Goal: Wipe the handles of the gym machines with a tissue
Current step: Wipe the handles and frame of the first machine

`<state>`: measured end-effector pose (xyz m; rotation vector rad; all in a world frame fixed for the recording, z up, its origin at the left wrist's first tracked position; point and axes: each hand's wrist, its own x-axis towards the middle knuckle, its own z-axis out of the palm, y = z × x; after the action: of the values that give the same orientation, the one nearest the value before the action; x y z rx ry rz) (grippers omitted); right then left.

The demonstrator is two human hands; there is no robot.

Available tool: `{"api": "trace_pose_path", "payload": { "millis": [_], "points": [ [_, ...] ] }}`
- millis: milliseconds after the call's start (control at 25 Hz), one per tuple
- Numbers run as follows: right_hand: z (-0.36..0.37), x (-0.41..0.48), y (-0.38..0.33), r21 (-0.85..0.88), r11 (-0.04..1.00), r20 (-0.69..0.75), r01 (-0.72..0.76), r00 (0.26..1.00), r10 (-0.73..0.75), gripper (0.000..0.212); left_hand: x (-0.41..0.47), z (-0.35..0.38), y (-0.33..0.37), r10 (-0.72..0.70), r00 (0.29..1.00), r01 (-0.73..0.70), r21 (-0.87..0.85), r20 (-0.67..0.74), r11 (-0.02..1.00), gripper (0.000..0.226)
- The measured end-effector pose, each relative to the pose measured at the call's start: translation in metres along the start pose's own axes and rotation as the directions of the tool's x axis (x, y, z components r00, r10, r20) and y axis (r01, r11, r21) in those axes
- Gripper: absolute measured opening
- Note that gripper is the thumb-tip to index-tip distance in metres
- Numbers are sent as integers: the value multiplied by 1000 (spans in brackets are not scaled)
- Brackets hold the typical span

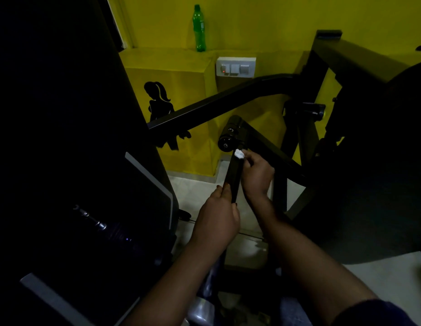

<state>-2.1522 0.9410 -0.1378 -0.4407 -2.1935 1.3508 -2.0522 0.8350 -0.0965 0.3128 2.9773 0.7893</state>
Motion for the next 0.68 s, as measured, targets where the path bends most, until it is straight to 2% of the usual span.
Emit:
{"api": "trace_pose_path", "payload": {
  "millis": [40,160,280,320,400,480,560,680],
  "points": [
    [-5,-11,0,-18,995,10,94,996,-94,27,2,1,-1,9,1000,-9,-14,-8,1000,54],
    [-20,-46,7,67,946,42,317,947,-320,28,5,3,-3,43,998,-46,-58,-48,997,53],
    [-18,-24,2,-24,884,68,466,883,-464,21,8,3,-3,21,999,-24,-65,-42,998,54],
    [-11,-7,2,-85,880,92,468,883,-460,17,9,2,-3,8,1000,-10,-65,-31,998,54],
    [0,22,-6,-194,908,240,371,916,-322,13,9,2,-3,-11,1000,9,-69,-15,998,55],
    [2,31,-12,-305,900,371,312,909,-190,13,9,2,-4,-18,1000,17,-83,-18,996,56],
    [-12,22,-20,-328,877,512,351,846,-147,19,10,3,-6,-16,1000,13,-98,-27,995,56],
    [-32,8,-28,-305,783,621,542,737,-269,24,11,5,-6,4,999,-9,-100,-50,995,53]
  ]
}}
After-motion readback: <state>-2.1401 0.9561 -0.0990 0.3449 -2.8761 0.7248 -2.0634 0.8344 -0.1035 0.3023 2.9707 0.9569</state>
